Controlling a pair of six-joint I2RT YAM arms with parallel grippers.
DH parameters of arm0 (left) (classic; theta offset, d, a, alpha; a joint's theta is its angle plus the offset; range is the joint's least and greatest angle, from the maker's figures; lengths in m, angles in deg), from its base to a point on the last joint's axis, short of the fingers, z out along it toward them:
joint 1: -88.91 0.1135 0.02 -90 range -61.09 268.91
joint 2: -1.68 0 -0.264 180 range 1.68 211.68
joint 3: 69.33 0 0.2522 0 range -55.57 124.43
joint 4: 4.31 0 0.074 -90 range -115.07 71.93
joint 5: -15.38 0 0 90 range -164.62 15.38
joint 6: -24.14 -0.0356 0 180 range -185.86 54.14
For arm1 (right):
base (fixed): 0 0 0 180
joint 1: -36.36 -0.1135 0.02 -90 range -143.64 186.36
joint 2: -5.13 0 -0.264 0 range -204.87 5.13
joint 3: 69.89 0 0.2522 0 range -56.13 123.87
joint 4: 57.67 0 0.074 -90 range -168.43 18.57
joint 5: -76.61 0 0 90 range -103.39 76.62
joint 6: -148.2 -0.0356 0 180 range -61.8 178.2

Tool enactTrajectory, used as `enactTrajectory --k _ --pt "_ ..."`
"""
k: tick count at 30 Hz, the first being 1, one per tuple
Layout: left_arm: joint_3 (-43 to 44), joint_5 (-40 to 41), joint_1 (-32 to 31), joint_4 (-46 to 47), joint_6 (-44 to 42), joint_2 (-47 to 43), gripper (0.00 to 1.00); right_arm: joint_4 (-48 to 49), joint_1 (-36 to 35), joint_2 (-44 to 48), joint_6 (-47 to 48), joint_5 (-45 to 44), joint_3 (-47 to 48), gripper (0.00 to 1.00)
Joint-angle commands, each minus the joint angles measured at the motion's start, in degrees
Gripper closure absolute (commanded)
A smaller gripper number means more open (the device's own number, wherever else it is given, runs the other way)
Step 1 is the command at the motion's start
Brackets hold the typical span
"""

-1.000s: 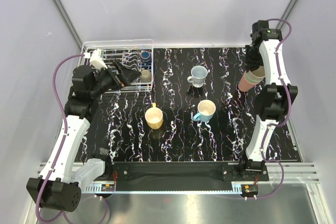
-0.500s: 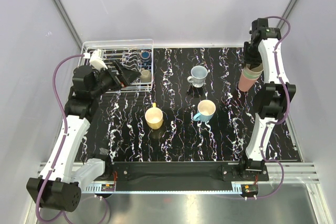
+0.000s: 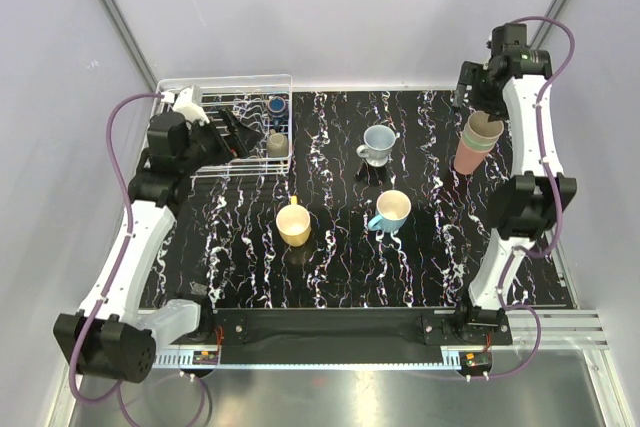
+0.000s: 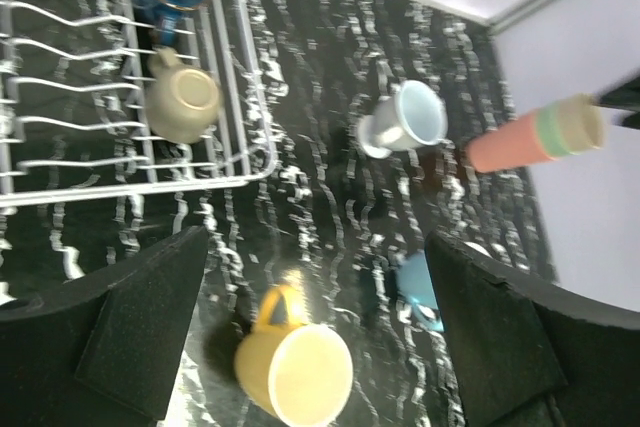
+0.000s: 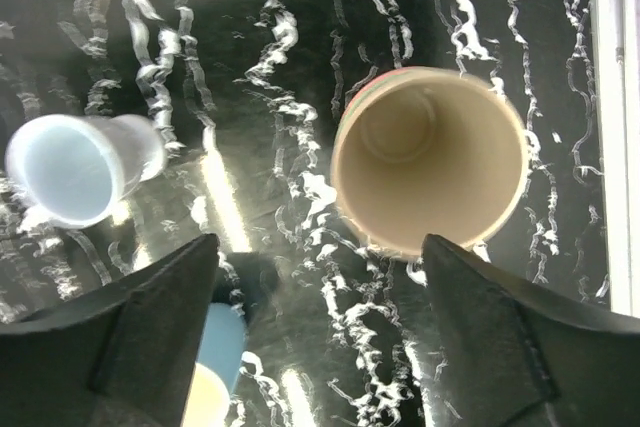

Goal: Unload the cups from the dish rack

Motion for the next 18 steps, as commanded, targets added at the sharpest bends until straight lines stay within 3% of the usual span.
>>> enactTrajectory --k 1,4,9,13,18 --pt "5.7 6.46 -1.04 -1.77 -6.12 2.74 0.06 5.83 -0.72 8.67 -1.56 4.61 -4.47 0.07" --pt "9.31 10.52 -2.09 -4.07 -9.82 5.91 0.08 8.47 -0.72 12.45 -2.27 7.6 -7.91 0.01" --pt "15.19 11.32 -3.5 -4.94 -19.13 11.36 0.11 15.93 -0.89 20.0 -5.86 15.61 -15.9 0.0" --pt "20.29 8.6 -4.2 -6.09 -27.47 17.93 0.11 28.38 -1.94 26.95 -11.04 23.33 -29.33 0.0" --pt "26.71 3.97 -4.56 -10.12 -42.67 25.68 0.11 34.48 -3.09 31.35 -13.87 25.37 -35.69 0.0"
